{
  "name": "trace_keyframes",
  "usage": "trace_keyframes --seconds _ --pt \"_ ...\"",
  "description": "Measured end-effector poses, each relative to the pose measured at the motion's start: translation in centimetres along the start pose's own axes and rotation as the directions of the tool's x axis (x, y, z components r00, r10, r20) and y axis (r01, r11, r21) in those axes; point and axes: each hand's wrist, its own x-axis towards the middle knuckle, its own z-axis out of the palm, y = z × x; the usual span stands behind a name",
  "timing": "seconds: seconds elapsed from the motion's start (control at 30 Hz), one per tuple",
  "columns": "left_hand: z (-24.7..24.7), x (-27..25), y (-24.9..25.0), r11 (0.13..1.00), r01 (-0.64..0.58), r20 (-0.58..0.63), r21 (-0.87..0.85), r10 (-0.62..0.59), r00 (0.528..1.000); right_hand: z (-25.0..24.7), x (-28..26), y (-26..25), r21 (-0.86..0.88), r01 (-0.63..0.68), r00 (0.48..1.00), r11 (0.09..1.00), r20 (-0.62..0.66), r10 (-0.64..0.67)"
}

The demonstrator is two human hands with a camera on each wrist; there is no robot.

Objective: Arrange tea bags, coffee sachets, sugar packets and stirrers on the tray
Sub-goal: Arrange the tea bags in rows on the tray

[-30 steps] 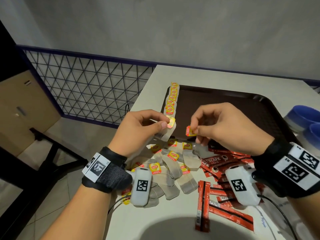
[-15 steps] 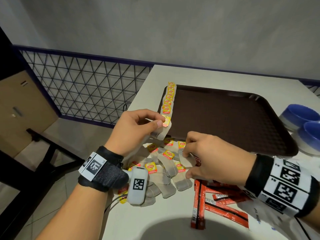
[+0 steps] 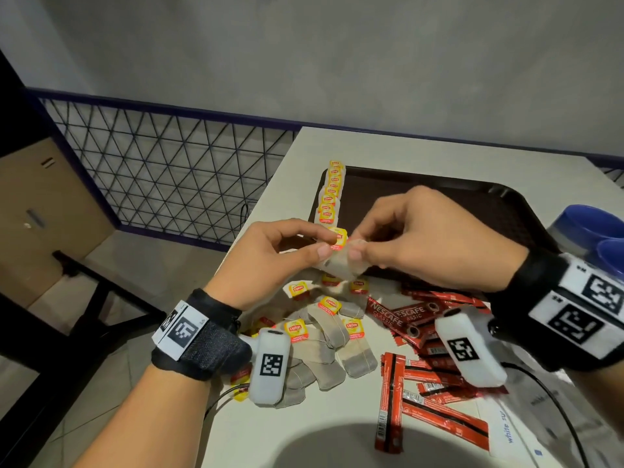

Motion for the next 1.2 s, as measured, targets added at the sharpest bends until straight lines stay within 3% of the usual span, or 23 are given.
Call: trace_keyframes --seconds 0.17,0.3,0.47,0.7,0.97,1.2 --pt "-0.2 -0.1 -0.2 0.998 -0.018 0.042 0.055 0.016 0.999 -0.3 1.4 -0.5 0.071 0.007 0.999 0.997 -0.038 -0.004" --pt "-0.1 -0.1 -0.3 0.999 -0.03 -0.036 0.043 0.032 0.999 -0.2 1.9 -0.9 0.103 0.005 0.999 0.995 -0.052 0.0" --pt "0.1 0.1 -0.3 1.0 -0.005 -0.111 0.001 0.005 0.994 -1.0 2.1 -0.1 0.157 -0.045 0.979 0.987 -0.191 0.075" --pt "0.0 0.2 -0.3 0.998 0.039 -0.199 0.039 -0.031 0.98 -3.3 1.1 0.1 0.292 0.015 0.971 0.956 -0.233 0.056" --pt "0.0 0.2 -0.2 0.997 0.066 -0.23 0.042 -0.055 0.972 -3.5 0.3 -2.3 0.497 0.044 0.996 0.867 0.051 -0.08" --pt "-0.1 0.2 -0.4 1.0 0.008 -0.205 -0.009 -0.009 0.979 -1.2 0.9 -3.5 0.555 0.086 0.983 0.827 0.09 -0.162"
